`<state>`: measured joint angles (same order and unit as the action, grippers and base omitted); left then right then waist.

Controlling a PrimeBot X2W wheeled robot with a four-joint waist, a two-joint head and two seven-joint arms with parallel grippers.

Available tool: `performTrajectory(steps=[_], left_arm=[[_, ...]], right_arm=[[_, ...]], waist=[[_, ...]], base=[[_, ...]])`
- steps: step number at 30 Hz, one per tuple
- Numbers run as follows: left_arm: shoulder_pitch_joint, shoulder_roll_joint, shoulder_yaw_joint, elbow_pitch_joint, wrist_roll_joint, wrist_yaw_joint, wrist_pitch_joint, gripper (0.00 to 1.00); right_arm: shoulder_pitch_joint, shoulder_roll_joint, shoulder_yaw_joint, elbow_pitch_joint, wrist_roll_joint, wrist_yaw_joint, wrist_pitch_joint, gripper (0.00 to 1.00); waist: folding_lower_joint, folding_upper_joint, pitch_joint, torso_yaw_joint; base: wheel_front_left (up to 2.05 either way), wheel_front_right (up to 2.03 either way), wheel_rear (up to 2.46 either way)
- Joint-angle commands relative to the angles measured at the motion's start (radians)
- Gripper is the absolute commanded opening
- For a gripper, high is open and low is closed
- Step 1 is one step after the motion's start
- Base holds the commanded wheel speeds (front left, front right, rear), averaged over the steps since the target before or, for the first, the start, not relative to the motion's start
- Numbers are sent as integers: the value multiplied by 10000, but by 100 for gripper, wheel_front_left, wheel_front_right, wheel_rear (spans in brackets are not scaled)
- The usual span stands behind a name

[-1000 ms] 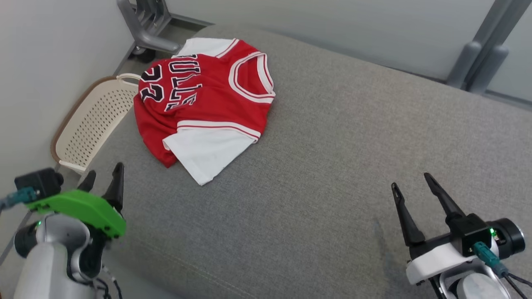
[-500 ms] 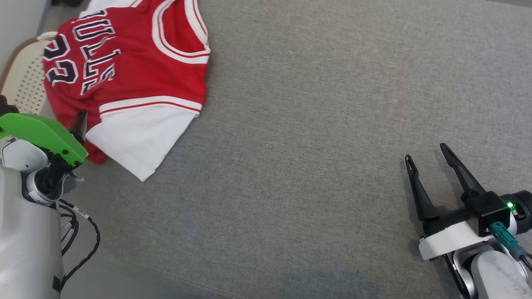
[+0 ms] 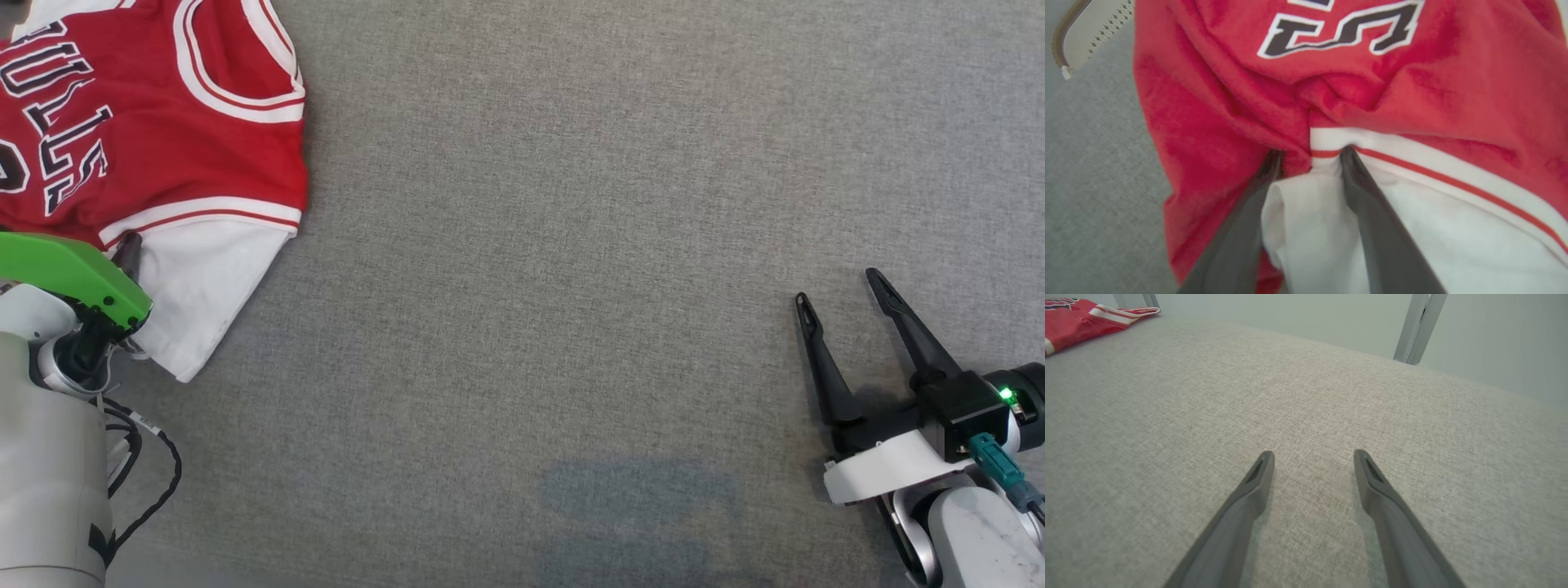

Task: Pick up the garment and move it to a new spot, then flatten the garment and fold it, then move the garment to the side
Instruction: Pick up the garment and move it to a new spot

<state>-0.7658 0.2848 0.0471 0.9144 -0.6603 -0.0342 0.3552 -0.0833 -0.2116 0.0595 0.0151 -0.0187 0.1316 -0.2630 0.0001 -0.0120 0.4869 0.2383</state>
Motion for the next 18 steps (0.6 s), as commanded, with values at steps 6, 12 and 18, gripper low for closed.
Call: performTrajectory(steps=[6,12,18], left_arm=[[100,-464,-281,656,-67,-464,-248,0],[147,-641,-966,-452,-62,-921,-661,0],[897,-1234,-2359,-3294,-593,-977,-252,0]], right_arm=[[227,79,-160,64,4,-14,-31,100],[435,373,-68,261,77,-14,-31,100],[607,725,70,430,175,-14,-31,100]], waist=[[-1,120,-431,-34],[-1,120,-1192,33],[-1,120,-2039,-64]], base=[[0,0,0],[0,0,0],[0,0,0]])
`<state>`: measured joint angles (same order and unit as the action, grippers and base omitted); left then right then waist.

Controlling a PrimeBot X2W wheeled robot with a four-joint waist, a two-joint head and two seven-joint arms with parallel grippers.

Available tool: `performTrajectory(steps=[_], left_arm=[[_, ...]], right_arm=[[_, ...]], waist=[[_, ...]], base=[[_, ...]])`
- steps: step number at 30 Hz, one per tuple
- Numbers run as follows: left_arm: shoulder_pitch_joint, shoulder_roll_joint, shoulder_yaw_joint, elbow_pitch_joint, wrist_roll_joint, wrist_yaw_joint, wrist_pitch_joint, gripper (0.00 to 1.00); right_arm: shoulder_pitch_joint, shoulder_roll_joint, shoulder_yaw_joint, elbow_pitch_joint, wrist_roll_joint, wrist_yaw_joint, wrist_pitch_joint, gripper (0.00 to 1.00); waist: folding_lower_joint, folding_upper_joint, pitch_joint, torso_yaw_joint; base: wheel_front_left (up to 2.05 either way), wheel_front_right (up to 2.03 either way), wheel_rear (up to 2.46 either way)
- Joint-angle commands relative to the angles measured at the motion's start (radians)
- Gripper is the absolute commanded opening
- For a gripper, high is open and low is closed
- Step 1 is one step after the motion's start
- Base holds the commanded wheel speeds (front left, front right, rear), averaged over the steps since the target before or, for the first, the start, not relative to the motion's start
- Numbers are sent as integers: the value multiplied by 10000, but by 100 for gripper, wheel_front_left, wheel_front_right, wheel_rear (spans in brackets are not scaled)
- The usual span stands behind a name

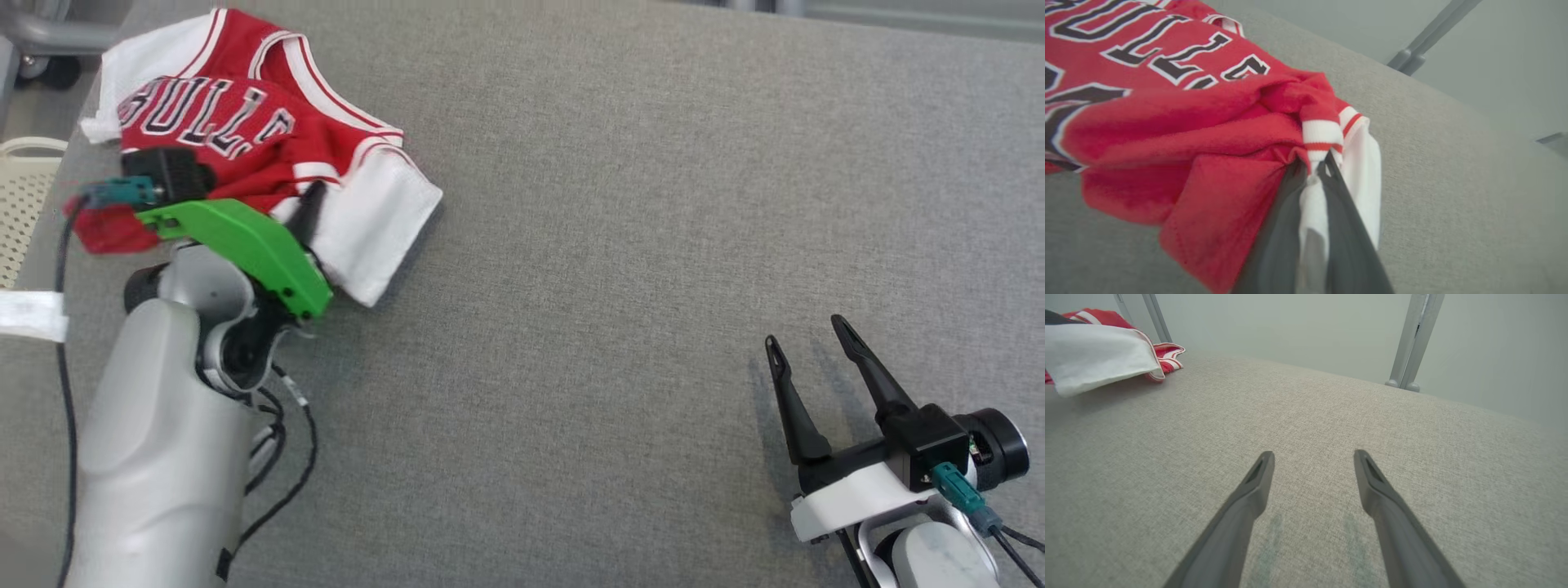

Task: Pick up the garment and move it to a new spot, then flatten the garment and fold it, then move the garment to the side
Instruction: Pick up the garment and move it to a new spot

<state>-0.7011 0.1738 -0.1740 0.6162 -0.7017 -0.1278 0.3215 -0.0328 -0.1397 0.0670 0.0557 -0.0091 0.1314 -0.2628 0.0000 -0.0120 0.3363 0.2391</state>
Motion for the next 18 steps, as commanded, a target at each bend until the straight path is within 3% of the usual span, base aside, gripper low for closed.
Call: performTrajectory(steps=[1,6,13,18], left_arm=[[450,-174,-346,-889,-317,-43,227,0],[1407,-739,-1156,-3257,-929,-15,1037,0],[1921,-1180,-2459,-4676,-1002,982,992,0],[1723,-1230,-3925,-4676,-2344,1759,221,0]], right_arm=[[111,78,15,31,93,-12,-33,100],[218,332,52,147,207,-12,-33,100],[202,607,274,131,312,-12,-33,100],[344,710,545,131,358,-12,-33,100]], waist=[[0,120,-659,-125],[0,120,-1197,-440],[0,120,-1527,-1325],[0,120,-1524,-2141]], base=[[0,0,0],[0,0,0],[0,0,0],[0,0,0]])
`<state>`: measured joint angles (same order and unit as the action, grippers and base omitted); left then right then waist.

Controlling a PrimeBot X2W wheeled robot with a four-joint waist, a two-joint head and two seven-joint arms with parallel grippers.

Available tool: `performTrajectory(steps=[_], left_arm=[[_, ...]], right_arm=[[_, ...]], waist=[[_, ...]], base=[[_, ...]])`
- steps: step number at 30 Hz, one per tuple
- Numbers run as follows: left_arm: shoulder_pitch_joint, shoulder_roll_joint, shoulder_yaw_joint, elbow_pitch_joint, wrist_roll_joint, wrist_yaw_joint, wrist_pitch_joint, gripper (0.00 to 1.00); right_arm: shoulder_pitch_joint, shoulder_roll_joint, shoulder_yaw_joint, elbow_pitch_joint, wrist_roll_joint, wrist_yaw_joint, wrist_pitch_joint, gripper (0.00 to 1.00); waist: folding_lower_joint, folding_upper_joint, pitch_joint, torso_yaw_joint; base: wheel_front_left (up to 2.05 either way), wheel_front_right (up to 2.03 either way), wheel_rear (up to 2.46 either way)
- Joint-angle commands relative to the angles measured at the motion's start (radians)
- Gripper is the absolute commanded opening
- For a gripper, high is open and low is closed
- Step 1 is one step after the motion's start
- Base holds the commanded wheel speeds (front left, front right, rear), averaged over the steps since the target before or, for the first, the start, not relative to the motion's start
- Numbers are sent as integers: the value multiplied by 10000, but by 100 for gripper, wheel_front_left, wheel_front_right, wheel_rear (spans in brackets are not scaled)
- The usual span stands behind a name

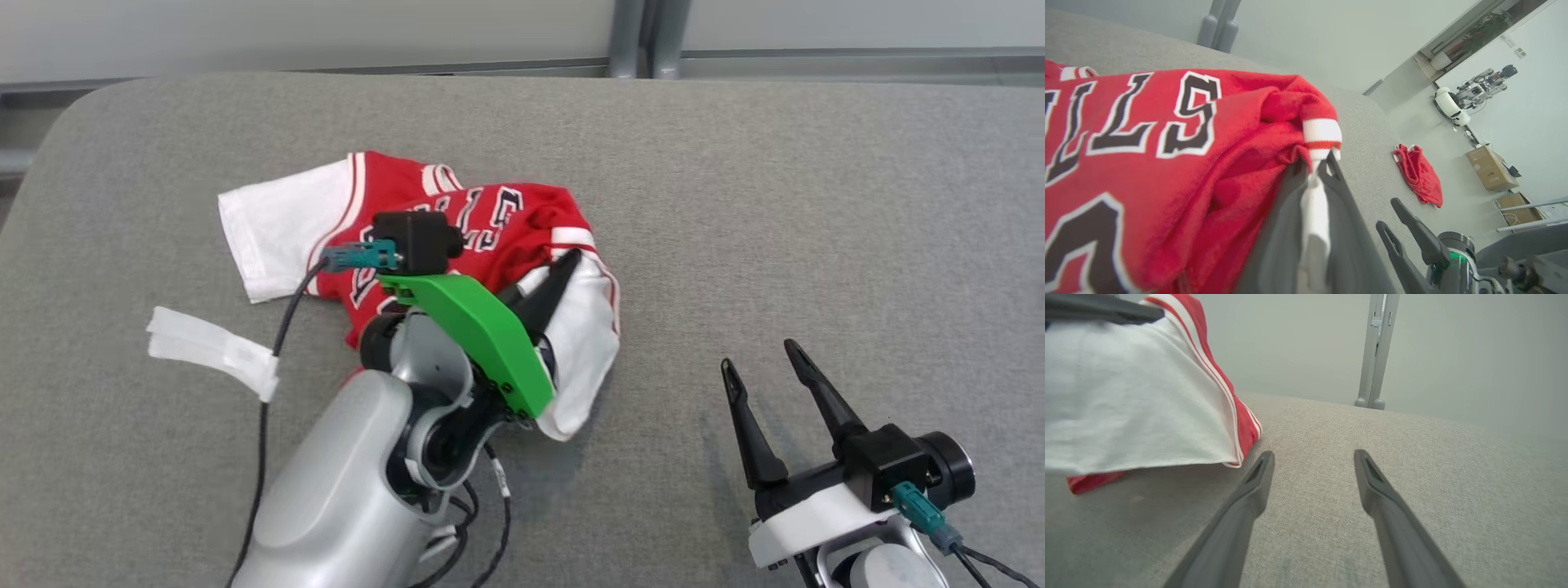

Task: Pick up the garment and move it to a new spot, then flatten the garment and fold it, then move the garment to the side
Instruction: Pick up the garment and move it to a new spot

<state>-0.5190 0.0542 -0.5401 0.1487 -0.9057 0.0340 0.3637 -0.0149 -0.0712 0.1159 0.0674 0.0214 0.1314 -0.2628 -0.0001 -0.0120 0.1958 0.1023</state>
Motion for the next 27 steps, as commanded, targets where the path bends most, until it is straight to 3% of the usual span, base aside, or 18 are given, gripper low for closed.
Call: performTrajectory(steps=[1,5,8,14,15,17,18,19,27], left_arm=[[-98,-34,-264,-1,-304,140,-201,0],[-637,-26,-1609,147,-1153,630,-1003,0],[-932,9,-2269,883,-1120,967,-1484,0],[-603,1,-2773,2771,-949,1036,-2051,0],[-538,-3,-2804,2999,-914,1006,-2144,7],[-412,20,-2840,3330,-877,997,-2274,48],[-371,98,-2886,3470,-800,988,-2309,89],[-341,182,-2907,3572,-734,996,-2374,100],[199,731,-2579,3067,-746,1218,-3033,100]], right_arm=[[165,25,56,14,53,-12,-33,100],[295,53,159,75,47,-12,-33,100],[327,91,232,117,53,-12,-33,100],[387,130,225,146,123,-12,-33,100],[397,133,202,157,130,-12,-33,100],[459,142,161,214,203,-12,-33,100],[490,152,222,271,244,-12,-31,100],[532,157,324,360,309,-12,-33,100],[480,150,1081,1249,1347,-13,-31,100]], waist=[[1,120,-118,-774],[1,120,-2,-1313],[1,120,75,-1664],[1,120,163,-2019],[1,120,172,-2023],[1,120,154,-1960],[1,120,125,-1904],[1,120,91,-1833],[1,120,-259,-1025]], base=[[0,0,0],[0,0,0],[0,0,0],[0,0,0],[0,0,0],[0,0,0],[0,0,0],[0,0,0],[0,0,0]])
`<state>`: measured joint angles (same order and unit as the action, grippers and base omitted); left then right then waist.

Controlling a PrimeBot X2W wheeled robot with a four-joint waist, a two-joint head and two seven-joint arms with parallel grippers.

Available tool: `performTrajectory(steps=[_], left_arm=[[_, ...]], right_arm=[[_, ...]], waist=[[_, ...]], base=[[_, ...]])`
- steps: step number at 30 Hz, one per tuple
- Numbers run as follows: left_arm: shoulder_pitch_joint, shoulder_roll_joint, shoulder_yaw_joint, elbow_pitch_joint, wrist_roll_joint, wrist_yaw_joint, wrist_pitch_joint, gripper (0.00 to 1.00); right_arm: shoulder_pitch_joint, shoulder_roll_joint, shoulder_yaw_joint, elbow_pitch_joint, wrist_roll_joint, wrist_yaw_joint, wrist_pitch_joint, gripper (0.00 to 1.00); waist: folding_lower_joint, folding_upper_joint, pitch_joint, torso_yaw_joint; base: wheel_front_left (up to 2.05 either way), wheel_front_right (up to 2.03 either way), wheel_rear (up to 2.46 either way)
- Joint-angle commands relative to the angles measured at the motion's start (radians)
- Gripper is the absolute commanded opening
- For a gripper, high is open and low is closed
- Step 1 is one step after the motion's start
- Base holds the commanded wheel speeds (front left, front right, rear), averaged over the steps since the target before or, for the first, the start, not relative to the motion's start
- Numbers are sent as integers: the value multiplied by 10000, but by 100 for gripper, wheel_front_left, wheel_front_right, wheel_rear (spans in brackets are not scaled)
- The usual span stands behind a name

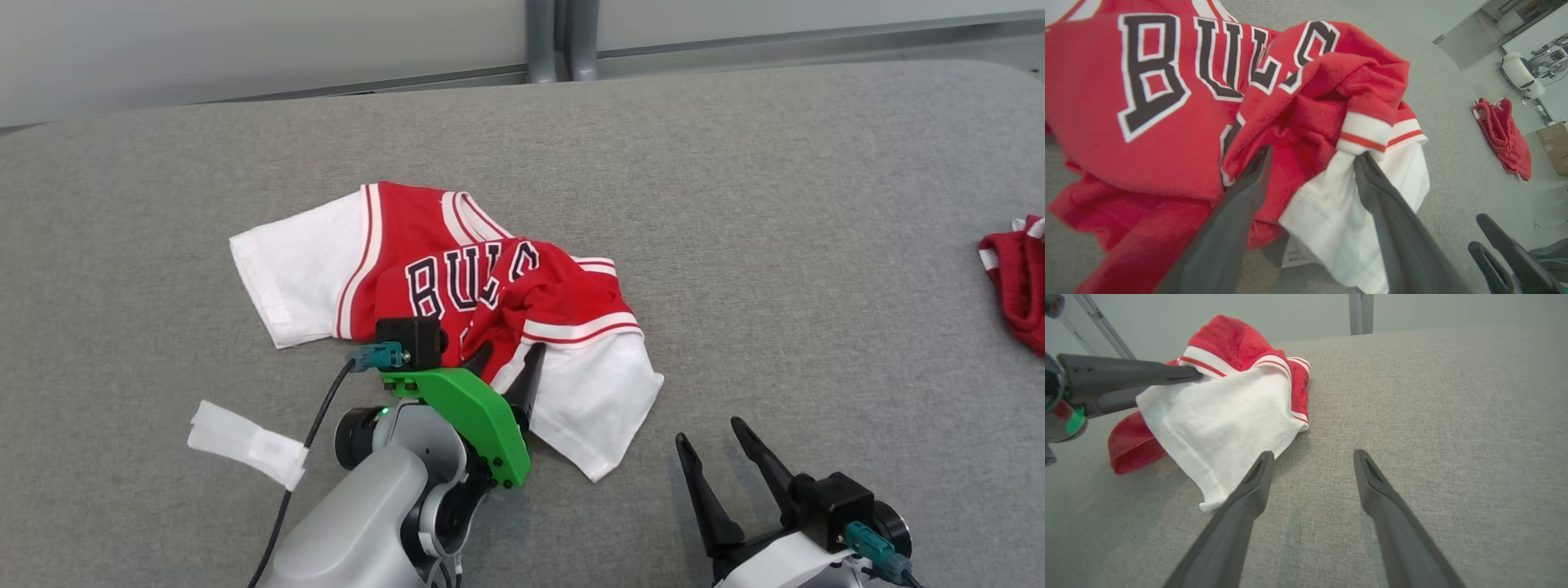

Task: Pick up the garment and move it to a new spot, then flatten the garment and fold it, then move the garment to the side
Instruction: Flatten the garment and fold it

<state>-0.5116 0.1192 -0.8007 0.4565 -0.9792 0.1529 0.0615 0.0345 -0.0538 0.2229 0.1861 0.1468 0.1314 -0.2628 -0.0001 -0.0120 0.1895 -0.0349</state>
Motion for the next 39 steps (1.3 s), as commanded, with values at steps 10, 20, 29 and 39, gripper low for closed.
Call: performTrajectory(steps=[10,20,29,39], left_arm=[[1417,856,187,-2897,180,830,-468,100],[2690,1617,443,-4594,336,1672,-1027,100],[3193,1800,691,-4742,292,1921,-1434,100],[2656,1466,54,-4271,768,1590,-1341,100]], right_arm=[[-870,-4,961,1518,1675,-13,496,100],[-1257,10,868,2249,2742,-11,1039,80],[-2282,-995,510,447,4011,-9,1458,0],[-3431,-2953,-1361,-4046,5285,-6,4627,0]], waist=[[1,120,-364,1453],[1,120,-387,2062],[1,120,-350,1892],[1,120,-297,1590]], base=[[0,0,0],[0,0,0],[0,0,0],[0,0,0]])
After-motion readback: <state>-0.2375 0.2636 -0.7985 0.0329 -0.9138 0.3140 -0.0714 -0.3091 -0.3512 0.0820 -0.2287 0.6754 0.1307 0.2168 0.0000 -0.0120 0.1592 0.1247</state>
